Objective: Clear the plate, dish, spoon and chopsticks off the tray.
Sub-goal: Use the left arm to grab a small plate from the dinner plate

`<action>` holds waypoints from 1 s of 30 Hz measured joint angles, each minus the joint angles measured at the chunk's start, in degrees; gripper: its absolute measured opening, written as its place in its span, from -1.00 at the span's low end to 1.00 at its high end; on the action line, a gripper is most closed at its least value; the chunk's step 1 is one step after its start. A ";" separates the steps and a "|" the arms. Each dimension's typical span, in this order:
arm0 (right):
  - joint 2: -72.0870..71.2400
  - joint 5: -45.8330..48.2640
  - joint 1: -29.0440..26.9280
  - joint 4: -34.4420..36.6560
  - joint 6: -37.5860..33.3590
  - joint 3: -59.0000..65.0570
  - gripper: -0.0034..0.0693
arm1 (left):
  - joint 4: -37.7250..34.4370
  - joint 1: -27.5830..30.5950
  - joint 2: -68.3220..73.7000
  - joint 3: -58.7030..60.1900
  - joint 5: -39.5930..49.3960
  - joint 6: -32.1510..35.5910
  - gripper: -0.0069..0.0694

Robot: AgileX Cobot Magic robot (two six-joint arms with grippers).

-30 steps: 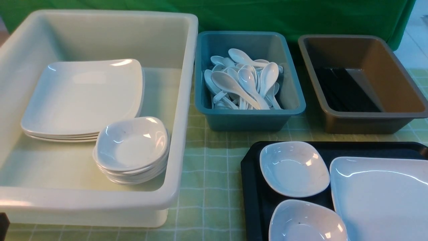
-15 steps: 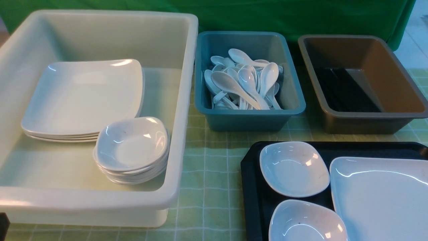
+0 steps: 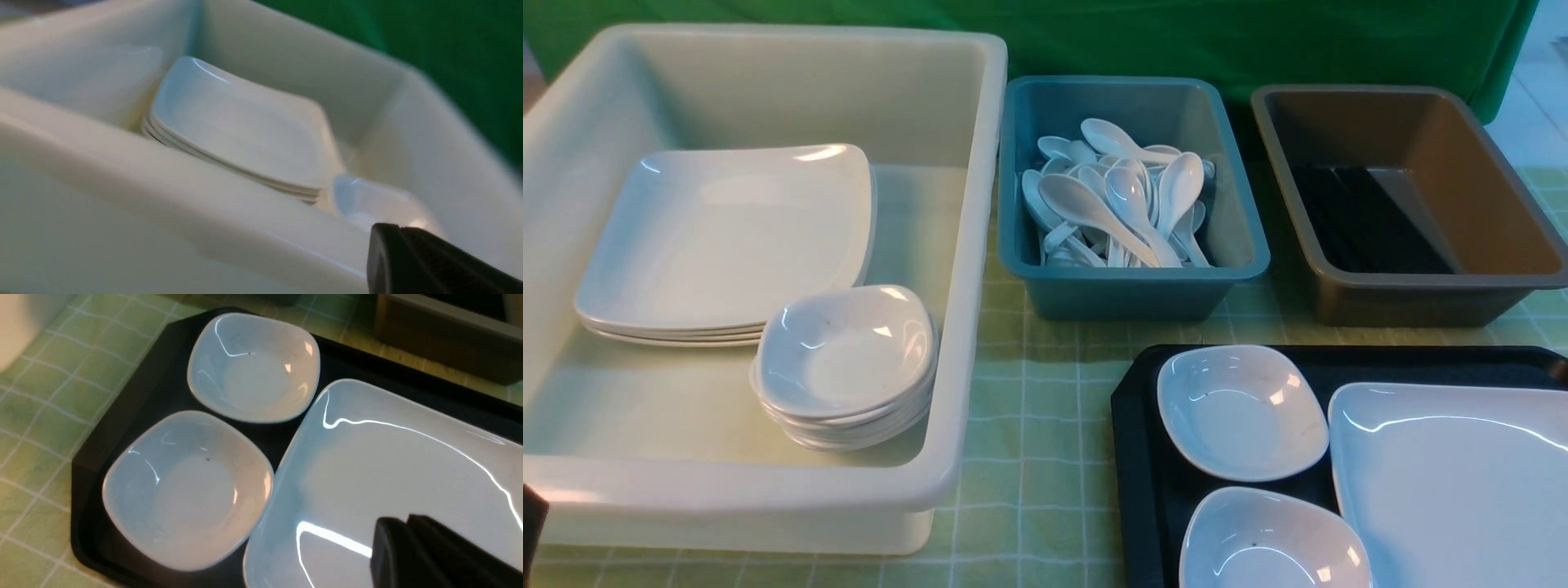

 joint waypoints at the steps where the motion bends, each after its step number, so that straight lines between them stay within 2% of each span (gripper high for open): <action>1: 0.00 0.00 0.07 0.00 0.00 0.02 -0.82 | -7.97 0.00 0.00 0.00 -1.06 -4.03 -0.82; 3: 0.00 0.00 0.19 0.00 0.00 0.02 -0.81 | -15.01 0.00 0.00 0.00 -2.20 -9.11 -0.82; 5: 0.00 0.00 0.26 0.00 0.00 0.02 -0.81 | -17.77 0.00 0.00 0.00 -3.03 -11.85 -0.82; 8: 0.00 0.00 0.26 0.00 0.00 0.02 -0.79 | -17.95 0.00 0.00 0.00 -4.70 -13.27 -0.82; 11: 0.00 0.00 0.26 0.00 0.00 0.02 -0.80 | -19.52 0.00 0.00 0.00 -7.98 -19.40 -0.82; 15: 0.00 -0.06 0.26 -0.04 0.00 0.02 -0.79 | -16.06 -0.95 -0.01 -6.43 -1.32 -21.32 -0.82; 18: 0.00 -0.50 0.26 -0.04 0.00 0.02 -0.79 | -12.75 -1.83 2.56 -15.70 4.98 -17.75 -0.84; 21: 0.00 -0.93 0.26 -0.04 0.00 0.02 -0.79 | -11.56 -2.65 10.65 -28.00 14.69 -10.01 -0.85; 23: 0.00 -0.99 0.29 -0.04 0.00 0.02 -0.79 | -12.38 -3.20 20.00 -37.31 27.37 -1.65 -0.85; 24: 0.00 -0.99 0.29 -0.04 0.00 0.02 -0.79 | -12.68 -3.27 22.67 -39.60 29.59 0.53 -0.85; 27: 0.00 -1.03 0.29 -0.04 0.00 0.02 -0.79 | -17.40 -3.55 37.58 -49.70 45.38 11.03 -0.85; 29: 0.00 -1.03 0.29 -0.04 0.00 0.02 -0.78 | -24.17 -4.08 48.89 -53.42 51.72 18.85 -0.85; 30: 0.00 -1.03 0.29 -0.04 0.00 0.02 -0.78 | -25.66 -4.30 50.46 -53.76 52.48 20.25 -0.85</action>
